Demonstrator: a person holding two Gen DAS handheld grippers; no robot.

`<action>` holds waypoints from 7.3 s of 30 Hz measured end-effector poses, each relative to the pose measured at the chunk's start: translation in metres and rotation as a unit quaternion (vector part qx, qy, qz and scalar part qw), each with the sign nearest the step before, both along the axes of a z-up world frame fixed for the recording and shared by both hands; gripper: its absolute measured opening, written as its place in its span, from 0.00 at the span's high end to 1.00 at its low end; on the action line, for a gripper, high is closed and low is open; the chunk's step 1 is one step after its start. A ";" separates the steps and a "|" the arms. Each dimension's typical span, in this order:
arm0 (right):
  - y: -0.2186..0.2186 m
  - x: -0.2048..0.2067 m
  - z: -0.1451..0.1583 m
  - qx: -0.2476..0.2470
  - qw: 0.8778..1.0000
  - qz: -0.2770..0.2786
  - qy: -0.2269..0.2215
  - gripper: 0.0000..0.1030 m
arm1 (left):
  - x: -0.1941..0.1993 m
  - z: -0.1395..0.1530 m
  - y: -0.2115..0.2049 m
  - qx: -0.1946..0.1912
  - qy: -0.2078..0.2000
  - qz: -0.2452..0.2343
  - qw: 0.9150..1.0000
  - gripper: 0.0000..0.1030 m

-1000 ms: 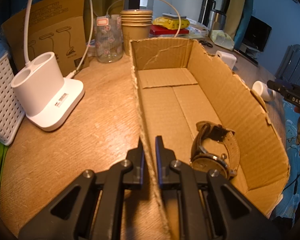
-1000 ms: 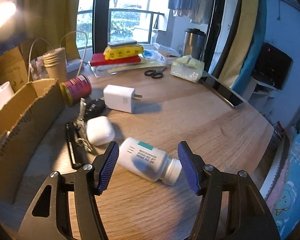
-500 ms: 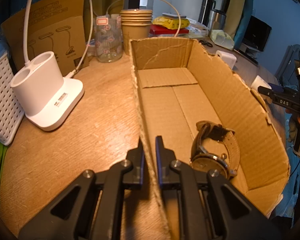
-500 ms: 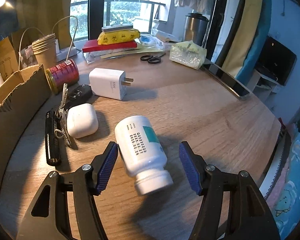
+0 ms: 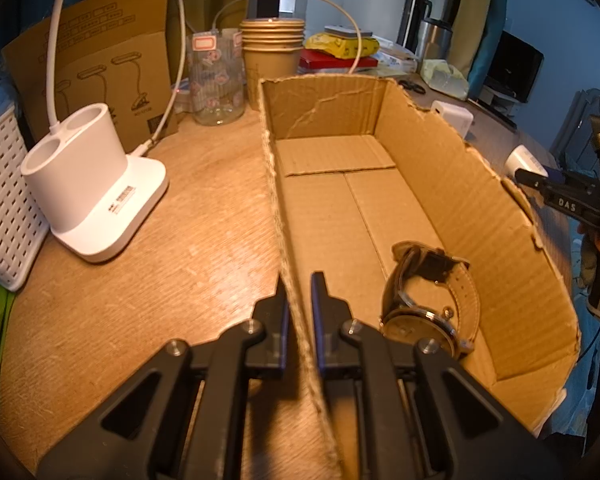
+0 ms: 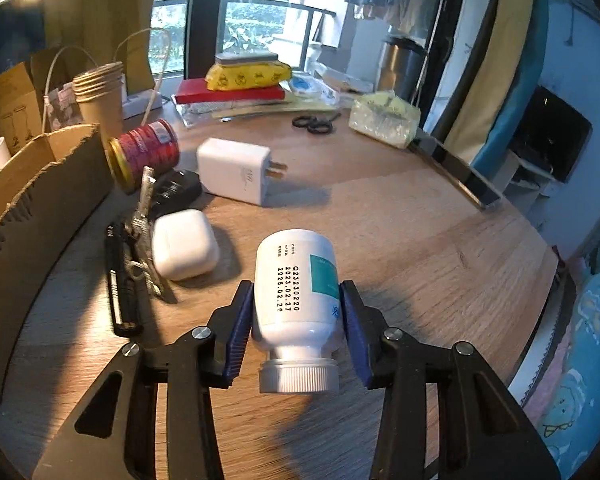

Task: Organize rigid objects
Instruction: 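Carry the pill bottle into the box with the right tool and release it, then move the right tool back and grasp the white earbud case, then carry the earbud case into the box with the right tool and release it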

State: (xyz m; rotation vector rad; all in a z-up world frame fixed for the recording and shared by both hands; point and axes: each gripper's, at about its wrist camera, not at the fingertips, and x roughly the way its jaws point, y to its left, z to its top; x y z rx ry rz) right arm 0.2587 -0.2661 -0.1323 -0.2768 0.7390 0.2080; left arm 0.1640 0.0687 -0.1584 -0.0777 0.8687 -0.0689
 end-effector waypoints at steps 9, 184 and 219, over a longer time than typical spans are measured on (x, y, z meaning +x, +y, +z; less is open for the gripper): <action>0.041 -0.027 0.037 0.021 0.997 0.059 -0.033 0.56 | 0.000 0.000 -0.001 0.000 0.000 0.000 1.000 0.90; 0.066 0.048 -0.015 0.018 0.995 0.066 0.069 0.43 | -0.001 0.001 0.002 -0.006 0.003 -0.002 1.000 0.88; 0.068 0.015 0.029 0.051 0.995 0.082 0.025 0.49 | 0.000 0.001 0.002 -0.005 0.004 -0.002 1.000 0.88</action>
